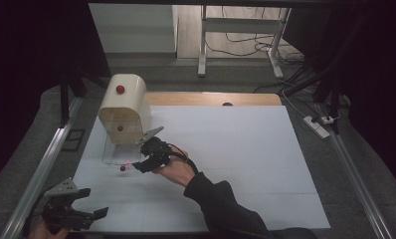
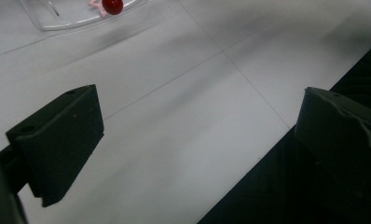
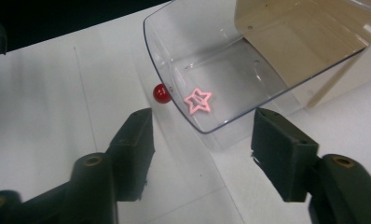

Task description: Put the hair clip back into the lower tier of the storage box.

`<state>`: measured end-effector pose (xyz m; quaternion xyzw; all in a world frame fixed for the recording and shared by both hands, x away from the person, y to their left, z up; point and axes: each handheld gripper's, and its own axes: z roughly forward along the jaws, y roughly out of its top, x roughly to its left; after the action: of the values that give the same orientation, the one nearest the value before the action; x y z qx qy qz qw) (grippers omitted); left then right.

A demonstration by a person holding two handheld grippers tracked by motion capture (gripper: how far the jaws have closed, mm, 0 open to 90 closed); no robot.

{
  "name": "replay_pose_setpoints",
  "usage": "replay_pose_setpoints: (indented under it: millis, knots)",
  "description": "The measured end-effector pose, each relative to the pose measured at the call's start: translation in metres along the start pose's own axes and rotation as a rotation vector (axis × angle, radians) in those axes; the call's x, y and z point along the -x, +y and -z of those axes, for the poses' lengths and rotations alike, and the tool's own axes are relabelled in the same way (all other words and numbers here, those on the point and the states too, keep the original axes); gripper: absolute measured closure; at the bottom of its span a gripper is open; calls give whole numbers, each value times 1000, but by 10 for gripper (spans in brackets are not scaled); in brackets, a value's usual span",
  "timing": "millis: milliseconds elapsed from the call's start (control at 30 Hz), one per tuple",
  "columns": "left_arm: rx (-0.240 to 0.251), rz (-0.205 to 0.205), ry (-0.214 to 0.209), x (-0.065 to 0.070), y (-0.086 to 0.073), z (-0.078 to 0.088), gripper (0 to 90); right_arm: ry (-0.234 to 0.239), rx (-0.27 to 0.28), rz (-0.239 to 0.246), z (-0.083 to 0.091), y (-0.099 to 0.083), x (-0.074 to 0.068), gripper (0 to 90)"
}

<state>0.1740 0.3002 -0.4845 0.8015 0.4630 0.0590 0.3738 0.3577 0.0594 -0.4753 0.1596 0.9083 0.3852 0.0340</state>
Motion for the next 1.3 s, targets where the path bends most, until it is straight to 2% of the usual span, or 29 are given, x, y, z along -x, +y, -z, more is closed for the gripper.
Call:
replay_pose_setpoints:
  millis: [67, 233, 267, 300, 367, 567, 733, 1000, 1300]
  knots:
    - [0, -1, 1, 0, 0, 0, 11, -10, -7, 2, 3, -1, 0, 354]
    - [0, 0, 0, 0, 0, 0, 11, 25, -11, -23, 6, -4, 1, 252]
    - [-1, -1, 1, 0, 0, 0, 11, 21, -35, -16, 7, -4, 1, 241]
    - [-1, 0, 1, 0, 0, 0, 11, 31, -21, -25, 6, -6, 1, 226]
    - [-1, 0, 0, 0, 0, 0, 11, 23, -37, -18, 8, -7, 1, 204]
    - [-1, 0, 0, 0, 0, 0, 12, 29, -25, -34, 11, -11, 2, 159]
    - [-1, 2, -1, 0, 0, 0, 12, 22, -22, -18, 16, -14, 3, 97]
    - [-1, 3, -1, 0, 0, 0, 12, 19, -38, -3, 22, -24, 7, 72]
    - [-1, 3, 0, 0, 1, 0, 12, 30, -41, -10, 32, -33, 12, 32]
